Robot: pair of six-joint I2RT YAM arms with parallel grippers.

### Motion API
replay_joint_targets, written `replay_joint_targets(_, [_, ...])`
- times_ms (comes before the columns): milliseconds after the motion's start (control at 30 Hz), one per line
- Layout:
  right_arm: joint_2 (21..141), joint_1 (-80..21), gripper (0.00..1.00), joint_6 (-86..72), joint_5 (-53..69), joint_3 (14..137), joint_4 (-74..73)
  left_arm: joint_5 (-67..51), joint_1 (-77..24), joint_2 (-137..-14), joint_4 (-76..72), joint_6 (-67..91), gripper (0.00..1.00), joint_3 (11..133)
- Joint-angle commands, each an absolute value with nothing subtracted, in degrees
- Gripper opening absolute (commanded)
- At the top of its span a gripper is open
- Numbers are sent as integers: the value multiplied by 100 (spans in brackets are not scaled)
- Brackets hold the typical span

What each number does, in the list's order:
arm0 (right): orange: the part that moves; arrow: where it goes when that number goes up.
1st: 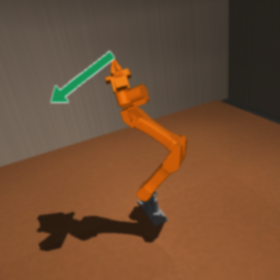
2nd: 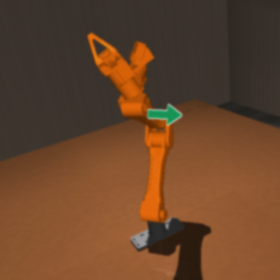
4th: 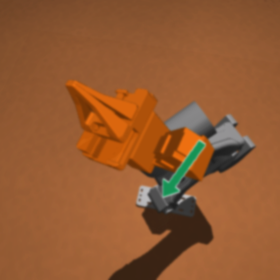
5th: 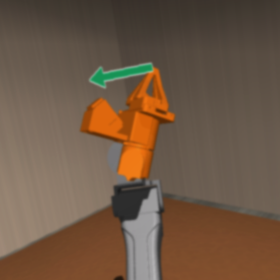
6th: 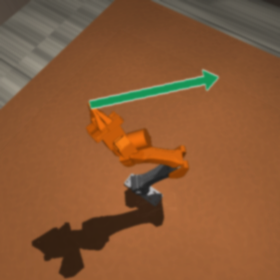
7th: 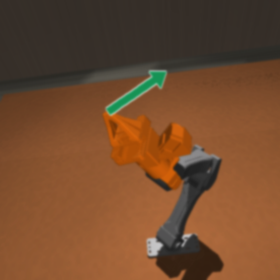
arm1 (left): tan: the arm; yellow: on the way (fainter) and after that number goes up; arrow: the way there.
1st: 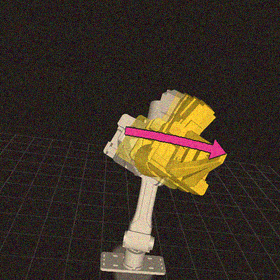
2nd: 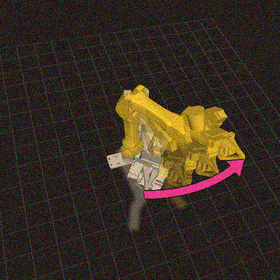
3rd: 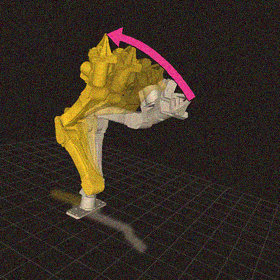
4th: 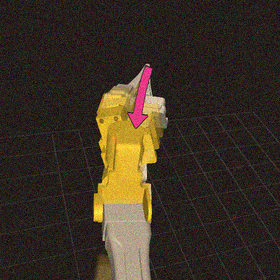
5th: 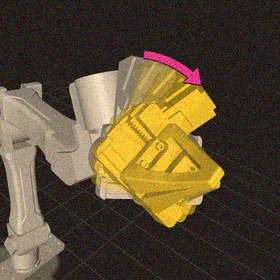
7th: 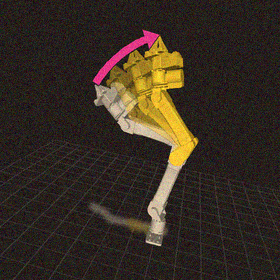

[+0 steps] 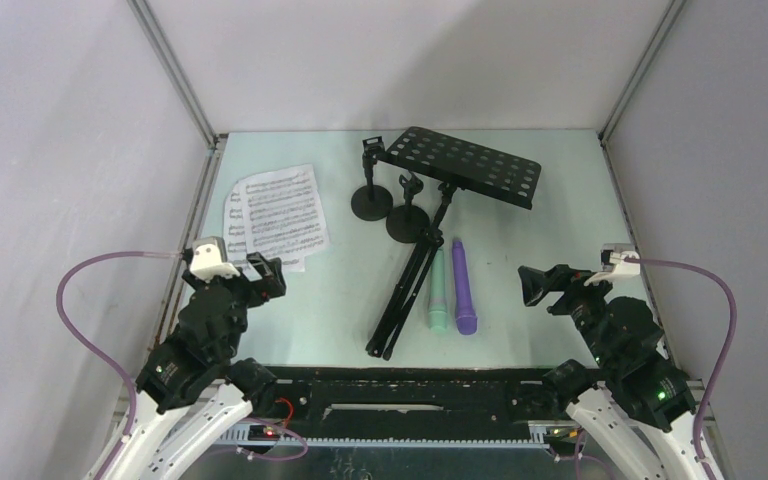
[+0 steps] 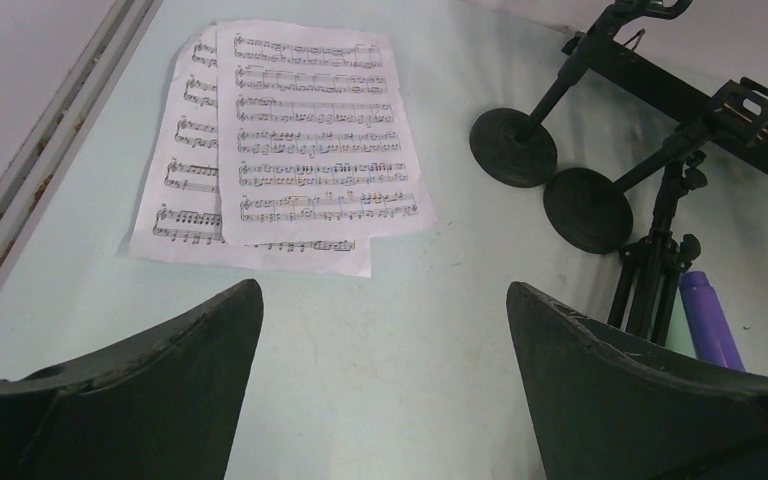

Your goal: Pack up the instrument practice props

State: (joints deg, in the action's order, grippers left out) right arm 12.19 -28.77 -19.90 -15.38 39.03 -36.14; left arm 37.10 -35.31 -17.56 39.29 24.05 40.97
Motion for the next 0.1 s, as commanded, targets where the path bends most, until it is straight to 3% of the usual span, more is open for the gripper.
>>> replay_joint_targets(0, [1265,-2858,100,-2100,-1594,3876,-3408,3761,-3489,-1834,3917,2487,100,4055])
replay_joint_targets(67, [1263,-2857,100,-2103,-1601,3876,-3410,3757,-3489,-1821,3915,2486,100,4065])
